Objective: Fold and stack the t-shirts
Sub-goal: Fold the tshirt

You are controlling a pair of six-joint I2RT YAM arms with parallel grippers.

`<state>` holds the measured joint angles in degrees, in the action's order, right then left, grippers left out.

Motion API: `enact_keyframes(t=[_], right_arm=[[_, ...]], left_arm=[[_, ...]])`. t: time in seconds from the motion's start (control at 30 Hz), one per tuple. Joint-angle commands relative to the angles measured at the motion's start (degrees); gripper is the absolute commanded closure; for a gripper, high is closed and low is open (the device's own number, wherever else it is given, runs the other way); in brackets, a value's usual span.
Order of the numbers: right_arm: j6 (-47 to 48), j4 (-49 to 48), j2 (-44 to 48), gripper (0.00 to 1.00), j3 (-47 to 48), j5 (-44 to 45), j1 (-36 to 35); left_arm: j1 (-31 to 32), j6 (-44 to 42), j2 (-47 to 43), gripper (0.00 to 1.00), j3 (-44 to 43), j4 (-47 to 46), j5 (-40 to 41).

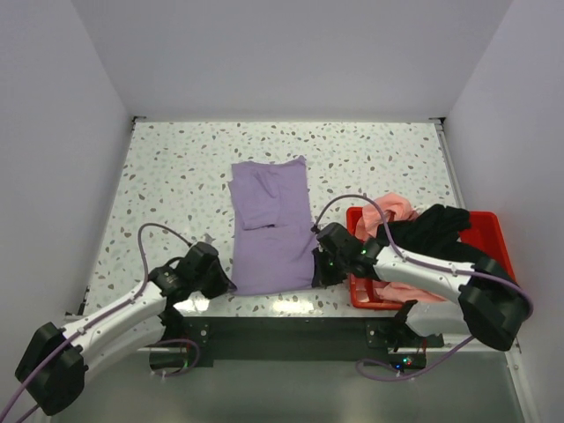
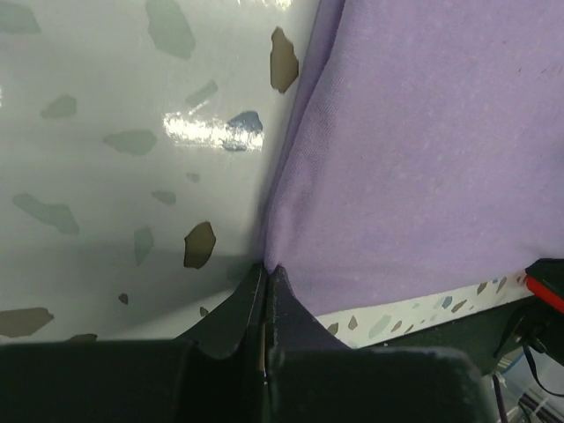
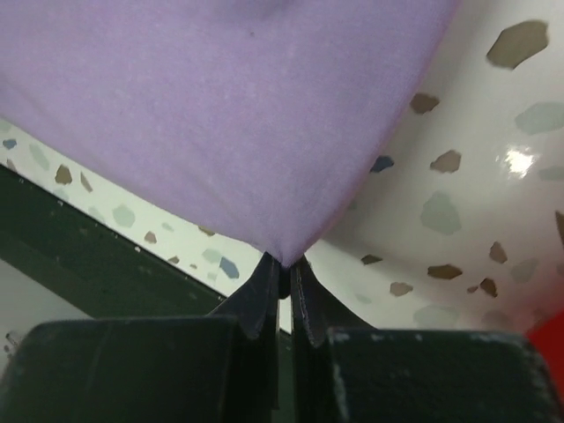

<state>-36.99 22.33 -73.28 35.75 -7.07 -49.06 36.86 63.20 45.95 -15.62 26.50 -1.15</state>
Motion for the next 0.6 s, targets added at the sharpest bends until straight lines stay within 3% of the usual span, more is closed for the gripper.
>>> enact_keyframes(t=[0.0, 0.17, 0.33, 0.47, 0.57], right_arm=[[-2.6, 5.7, 2.8, 1.0, -0.8, -0.9, -2.2], [-6.7, 7.7, 6.0, 1.0, -2.0, -3.2, -6.6], [-9.2, 9.8, 9.1, 1.0, -1.7, -8.0, -10.4], [-7.7, 16.5, 11.0, 1.0, 0.9, -9.1, -11.8], [-5.6, 19.2, 12.4, 1.0, 3.4, -9.8, -11.8]], left_arm=[[2.3, 4.6, -1.8, 1.0, 1.6, 5.0, -2.8], [6.1, 8.4, -7.0, 1.0, -1.7, 15.5, -0.4], [6.7, 9.7, -15.2, 1.0, -3.4, 24.3, -3.0], [6.8, 9.1, -17.4, 1.0, -4.3, 23.8, -7.2], [6.8, 7.6, -16.3, 1.0, -11.3, 26.5, -3.2]])
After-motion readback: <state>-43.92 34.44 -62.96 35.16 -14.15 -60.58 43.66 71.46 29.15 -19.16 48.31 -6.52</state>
